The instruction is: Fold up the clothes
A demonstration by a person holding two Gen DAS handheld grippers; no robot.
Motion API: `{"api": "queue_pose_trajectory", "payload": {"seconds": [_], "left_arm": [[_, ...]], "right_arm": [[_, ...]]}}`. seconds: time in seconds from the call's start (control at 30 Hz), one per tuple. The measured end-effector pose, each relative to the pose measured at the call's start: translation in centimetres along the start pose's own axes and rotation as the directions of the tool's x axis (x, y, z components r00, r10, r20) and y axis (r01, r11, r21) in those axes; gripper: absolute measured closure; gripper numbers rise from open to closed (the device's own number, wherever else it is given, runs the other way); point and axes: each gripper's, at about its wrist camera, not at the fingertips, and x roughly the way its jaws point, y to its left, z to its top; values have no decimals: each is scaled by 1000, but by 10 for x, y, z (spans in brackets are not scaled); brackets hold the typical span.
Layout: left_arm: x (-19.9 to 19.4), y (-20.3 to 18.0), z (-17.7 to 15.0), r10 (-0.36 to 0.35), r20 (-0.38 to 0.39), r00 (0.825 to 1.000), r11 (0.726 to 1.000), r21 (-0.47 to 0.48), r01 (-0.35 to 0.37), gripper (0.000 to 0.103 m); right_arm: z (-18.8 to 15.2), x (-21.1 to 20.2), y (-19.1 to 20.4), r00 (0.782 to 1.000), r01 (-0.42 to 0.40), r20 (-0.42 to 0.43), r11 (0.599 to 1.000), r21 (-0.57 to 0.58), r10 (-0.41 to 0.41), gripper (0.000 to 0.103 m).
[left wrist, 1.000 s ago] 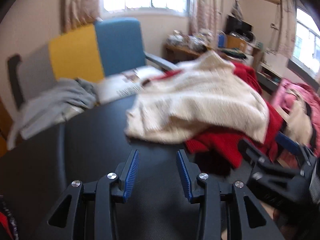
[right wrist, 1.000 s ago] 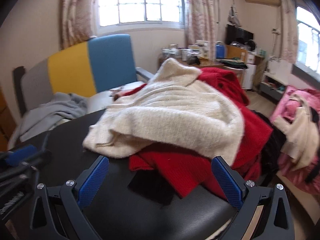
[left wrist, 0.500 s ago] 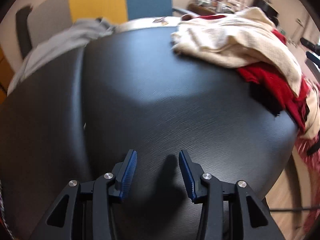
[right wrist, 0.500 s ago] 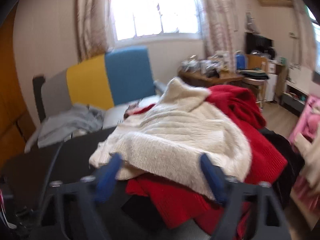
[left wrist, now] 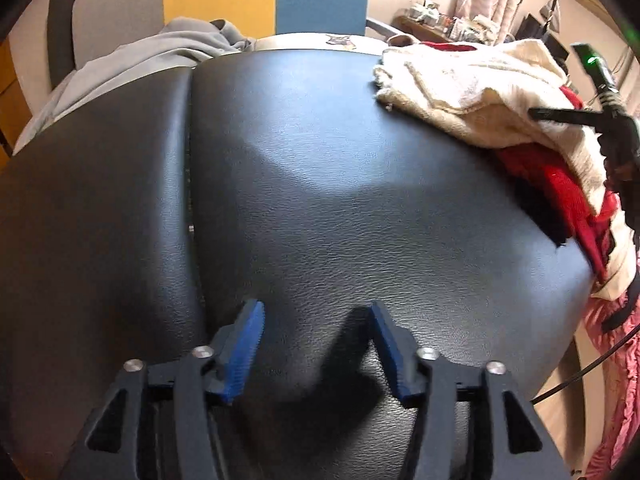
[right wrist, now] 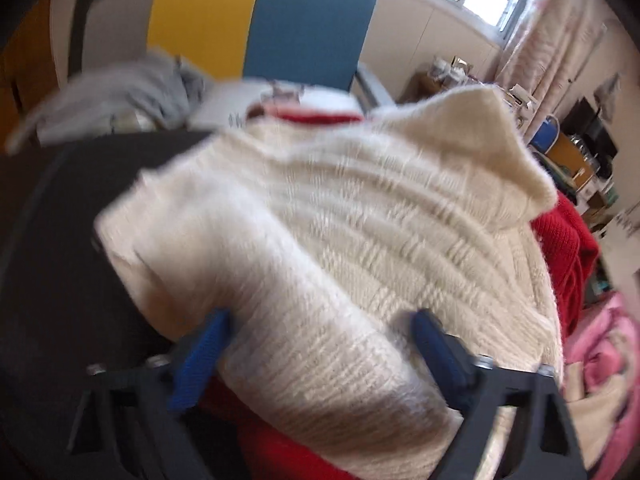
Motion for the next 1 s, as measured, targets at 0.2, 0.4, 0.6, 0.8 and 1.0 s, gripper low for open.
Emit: {"api": "queue_pose_trajectory", "payload": {"seconds": [0.2, 0.4, 0.6, 0.8, 1.0], "left_arm": [[-2, -2, -5, -4, 15, 1000, 1000, 14, 4, 32], [-6, 3, -9, -19, 34, 999, 1000, 0, 19, 32], [-10, 21, -8, -112, 57, 992, 989, -92, 117, 32], [-10, 24, -7, -118, 53, 992, 987, -106, 123, 32], [-6, 15, -6, -80, 45, 996, 994, -67, 83, 28]], "right_arm": [[-22, -16, 11, 1000, 1, 5, 1000, -14, -1, 64], [-44, -30, 24, 1000, -3, 10, 1000, -21, 4, 79], [-53, -44, 40, 1000, 3, 30, 998, -70, -1, 83], [-39, -41, 36, 997, 44, 70, 995, -85, -38, 33], [-9, -18, 61, 992, 117, 65, 967, -228, -104, 54]]}}
